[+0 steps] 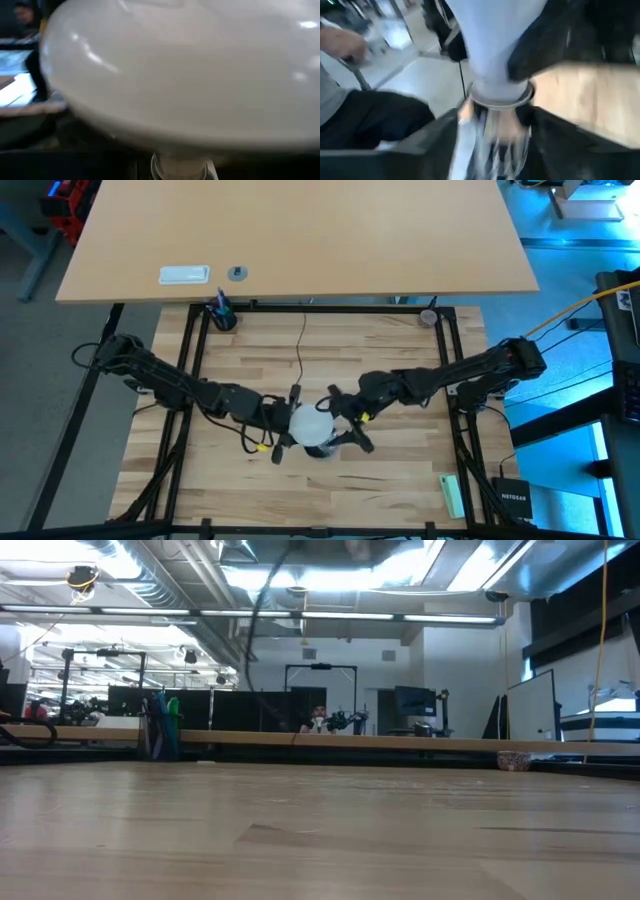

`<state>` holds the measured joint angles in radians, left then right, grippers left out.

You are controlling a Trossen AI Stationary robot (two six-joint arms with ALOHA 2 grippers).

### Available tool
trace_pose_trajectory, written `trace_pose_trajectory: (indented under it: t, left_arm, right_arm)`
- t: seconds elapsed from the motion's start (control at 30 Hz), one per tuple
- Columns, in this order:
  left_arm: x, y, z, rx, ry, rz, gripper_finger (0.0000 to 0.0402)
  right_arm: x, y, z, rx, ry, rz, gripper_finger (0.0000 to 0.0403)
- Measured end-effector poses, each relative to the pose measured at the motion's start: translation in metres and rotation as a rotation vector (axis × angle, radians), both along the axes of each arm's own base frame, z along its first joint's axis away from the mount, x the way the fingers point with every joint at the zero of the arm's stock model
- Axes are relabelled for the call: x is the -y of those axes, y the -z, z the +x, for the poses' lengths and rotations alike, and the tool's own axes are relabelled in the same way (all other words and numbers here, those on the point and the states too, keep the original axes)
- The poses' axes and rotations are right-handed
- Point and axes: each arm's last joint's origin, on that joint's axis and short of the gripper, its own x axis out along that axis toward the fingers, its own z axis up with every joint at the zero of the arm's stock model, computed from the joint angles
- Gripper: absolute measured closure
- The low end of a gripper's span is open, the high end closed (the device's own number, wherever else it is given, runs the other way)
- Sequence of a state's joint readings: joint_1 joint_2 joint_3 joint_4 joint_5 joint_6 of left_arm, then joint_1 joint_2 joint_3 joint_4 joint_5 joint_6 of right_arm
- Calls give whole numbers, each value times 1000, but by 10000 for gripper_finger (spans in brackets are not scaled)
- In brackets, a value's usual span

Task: Screw lightbulb
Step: Remove the lightbulb from the lamp

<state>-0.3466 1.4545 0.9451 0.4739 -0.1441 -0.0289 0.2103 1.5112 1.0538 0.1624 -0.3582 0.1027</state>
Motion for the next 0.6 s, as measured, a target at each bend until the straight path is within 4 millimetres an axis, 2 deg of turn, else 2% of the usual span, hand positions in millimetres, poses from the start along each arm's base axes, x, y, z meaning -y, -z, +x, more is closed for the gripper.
trace_pose_trajectory:
  t: [0.13, 0.23, 0.33, 0.4, 0.5, 0.6]
  left_arm:
    - [-2, 3, -2, -36, -115, 11, 260]
    - [-6, 4, -1, -48, -197, 12, 260]
    - [-10, 4, -1, -44, -248, -10, 260]
    - [-10, 4, -1, -49, -249, -9, 260]
    - [-9, 5, -1, -63, -224, -4, 260]
    - [-8, 5, -1, -63, -192, -7, 259]
  right_arm:
    - [10, -13, -16, -183, 154, -70, 52]
    - [13, -17, -25, -227, 334, -150, 15]
    - [8, -12, -26, -187, 479, -238, 27]
    - [3, -5, -24, -142, 508, -298, 41]
    - [0, 10, -22, -117, 477, -332, 57]
    - [5, 13, -19, -106, 406, -306, 67]
